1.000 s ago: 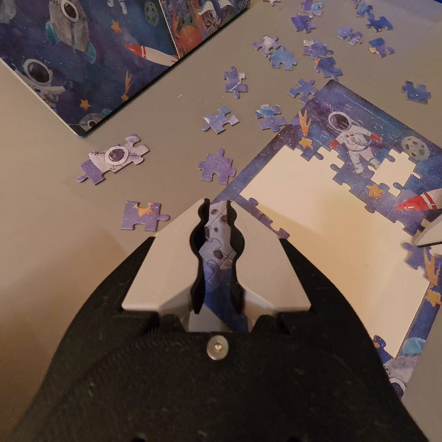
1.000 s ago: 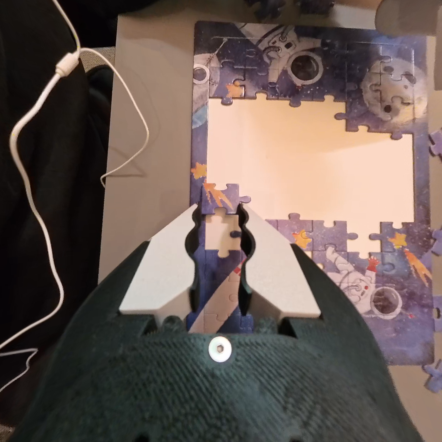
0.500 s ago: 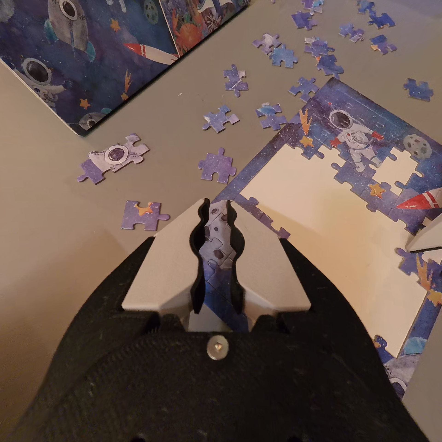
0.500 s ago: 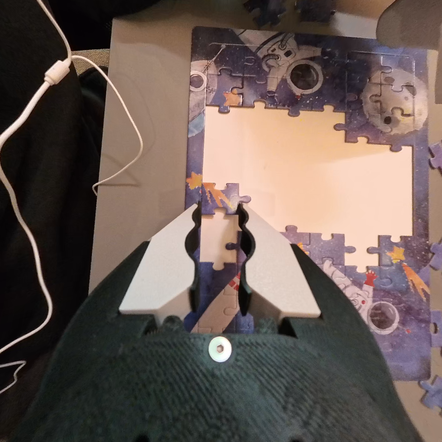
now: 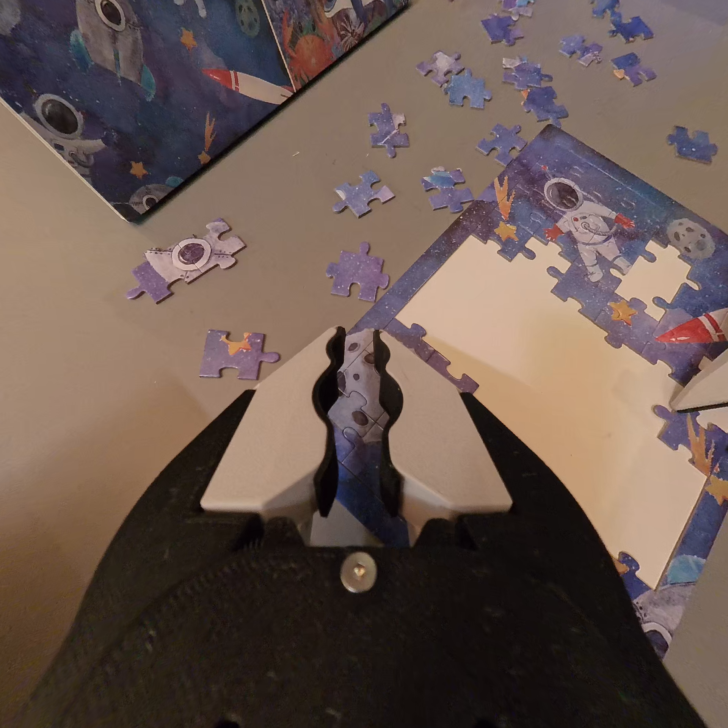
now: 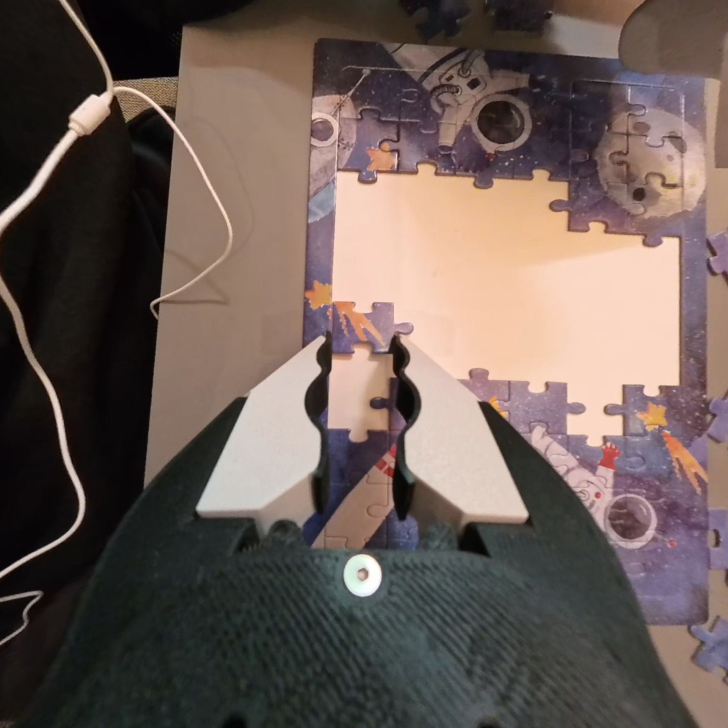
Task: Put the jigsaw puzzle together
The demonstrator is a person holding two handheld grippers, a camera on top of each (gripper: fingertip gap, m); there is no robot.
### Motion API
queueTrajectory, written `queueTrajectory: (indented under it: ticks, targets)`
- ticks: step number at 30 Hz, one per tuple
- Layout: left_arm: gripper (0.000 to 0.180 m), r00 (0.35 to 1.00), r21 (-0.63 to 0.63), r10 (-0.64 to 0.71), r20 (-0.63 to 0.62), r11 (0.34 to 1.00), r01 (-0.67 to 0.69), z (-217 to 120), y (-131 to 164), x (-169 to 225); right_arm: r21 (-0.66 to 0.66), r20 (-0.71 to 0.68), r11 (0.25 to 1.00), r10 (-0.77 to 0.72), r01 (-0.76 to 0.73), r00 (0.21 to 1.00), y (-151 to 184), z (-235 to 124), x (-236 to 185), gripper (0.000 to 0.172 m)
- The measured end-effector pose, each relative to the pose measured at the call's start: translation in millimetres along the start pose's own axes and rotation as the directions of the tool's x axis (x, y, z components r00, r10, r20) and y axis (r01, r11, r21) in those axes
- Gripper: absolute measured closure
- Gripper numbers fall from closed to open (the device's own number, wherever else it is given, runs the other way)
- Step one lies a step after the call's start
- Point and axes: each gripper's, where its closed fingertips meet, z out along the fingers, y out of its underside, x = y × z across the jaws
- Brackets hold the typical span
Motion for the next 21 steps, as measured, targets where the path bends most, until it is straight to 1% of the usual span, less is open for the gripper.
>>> queueTrajectory:
  ticks: [21]
  targets:
    - [0.168, 1.000, 0.000, 0.000, 0.002, 1.000, 0.000, -0.1, -0.2, -0.4, 0.012, 0.023, 1.000, 0.004, -0.005, 1.000, 1.1, -0.5, -0.5, 0.142]
